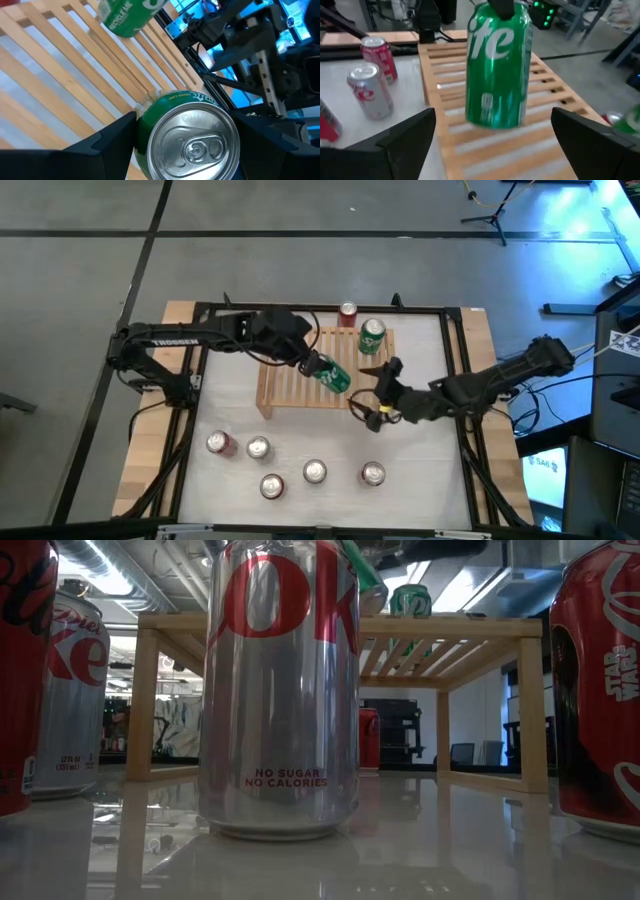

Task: Place canned beverage on shelf
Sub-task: Put the green soda can on the shelf aligned with the other green soda can

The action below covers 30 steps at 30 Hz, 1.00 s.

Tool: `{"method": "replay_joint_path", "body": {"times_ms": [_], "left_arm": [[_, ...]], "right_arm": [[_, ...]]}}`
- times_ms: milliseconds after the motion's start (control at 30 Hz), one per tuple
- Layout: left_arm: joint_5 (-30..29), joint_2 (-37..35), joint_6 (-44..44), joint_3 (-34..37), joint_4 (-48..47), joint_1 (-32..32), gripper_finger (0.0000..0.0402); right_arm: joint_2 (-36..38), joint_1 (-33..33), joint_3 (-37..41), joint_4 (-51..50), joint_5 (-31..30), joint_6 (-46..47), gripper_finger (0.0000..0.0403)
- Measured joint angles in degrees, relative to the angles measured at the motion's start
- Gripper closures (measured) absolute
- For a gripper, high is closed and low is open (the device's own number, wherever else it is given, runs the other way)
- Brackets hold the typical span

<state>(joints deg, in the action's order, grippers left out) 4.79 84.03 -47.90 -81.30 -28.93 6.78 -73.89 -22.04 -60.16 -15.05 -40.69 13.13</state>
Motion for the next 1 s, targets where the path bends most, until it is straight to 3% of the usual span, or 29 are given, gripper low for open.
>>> {"method": "replay_joint_path", "body": {"times_ms": [467, 667, 1000], "left_arm": [[-4.39, 0.00, 0.48, 0.00, 0.85, -3.98, 0.0126], [-5.27, -0.07, 0.51, -0.02, 4.46, -5.23, 0.0126], [-5.28, -0.07, 0.50, -0.02, 5.23, -5.90, 0.0126]], "right_arm": [[-2.23, 8.38, 0.02, 9.67, 18.01, -4.65, 0.0013], [-2.61, 9.49, 0.02, 12.21, 21.47, -4.87, 0.0013], [-5.97, 9.45, 0.02, 15.80, 22.10, -8.93, 0.0013]]}}
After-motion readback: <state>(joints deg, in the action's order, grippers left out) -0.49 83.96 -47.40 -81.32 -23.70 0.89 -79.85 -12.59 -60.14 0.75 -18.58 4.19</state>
